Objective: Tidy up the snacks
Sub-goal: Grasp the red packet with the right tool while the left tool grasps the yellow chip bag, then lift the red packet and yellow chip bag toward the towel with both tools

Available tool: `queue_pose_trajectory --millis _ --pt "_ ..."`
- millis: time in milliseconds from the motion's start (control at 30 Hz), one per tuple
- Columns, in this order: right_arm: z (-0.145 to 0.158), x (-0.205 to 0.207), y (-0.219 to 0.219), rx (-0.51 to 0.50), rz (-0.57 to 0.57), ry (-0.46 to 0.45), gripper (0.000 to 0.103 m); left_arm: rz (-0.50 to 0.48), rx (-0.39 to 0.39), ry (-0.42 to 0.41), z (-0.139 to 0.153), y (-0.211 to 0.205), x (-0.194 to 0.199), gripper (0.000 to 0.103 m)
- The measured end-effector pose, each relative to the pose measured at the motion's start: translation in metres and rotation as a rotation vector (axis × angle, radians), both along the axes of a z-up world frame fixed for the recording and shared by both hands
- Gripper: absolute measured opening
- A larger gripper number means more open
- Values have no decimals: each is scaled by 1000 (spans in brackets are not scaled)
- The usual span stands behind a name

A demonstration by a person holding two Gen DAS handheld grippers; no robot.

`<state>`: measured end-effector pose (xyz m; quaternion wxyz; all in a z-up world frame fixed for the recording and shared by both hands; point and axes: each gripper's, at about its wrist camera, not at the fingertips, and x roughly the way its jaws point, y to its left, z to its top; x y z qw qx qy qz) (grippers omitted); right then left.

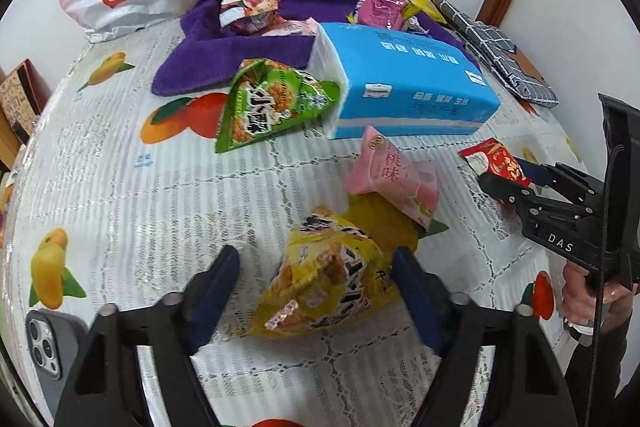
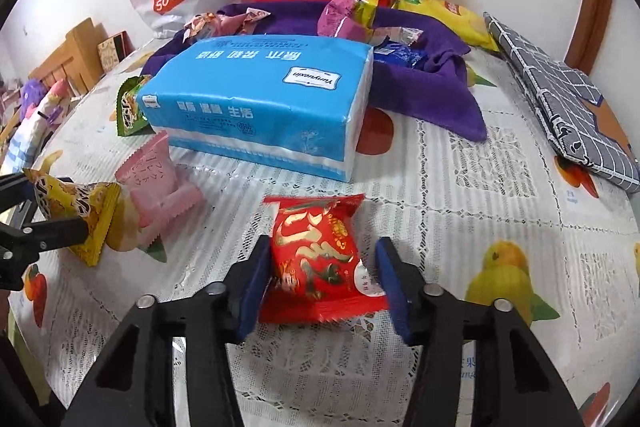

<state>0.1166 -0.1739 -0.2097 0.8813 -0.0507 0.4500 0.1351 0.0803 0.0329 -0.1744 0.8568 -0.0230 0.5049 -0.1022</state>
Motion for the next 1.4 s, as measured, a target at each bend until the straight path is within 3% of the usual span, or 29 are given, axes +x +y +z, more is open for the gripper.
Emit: queue_pose_trajectory --millis 33,300,833,1100,1400 --pt "0 0 -1 0 -2 -2 50 -8 -12 5 0 -1 0 56" --pt "10 -6 -11 30 -31 -25 50 -33 -64 -50 14 2 -7 40" --pt "68 -12 -26 93 -107 -118 50 19 -120 -144 61 11 -7 37" --pt "99 -7 -26 100 -126 -173 49 55 -91 -234 96 5 3 37" --pt "140 26 -24 109 -134 -243 49 92 -73 -331 139 -4 38 37"
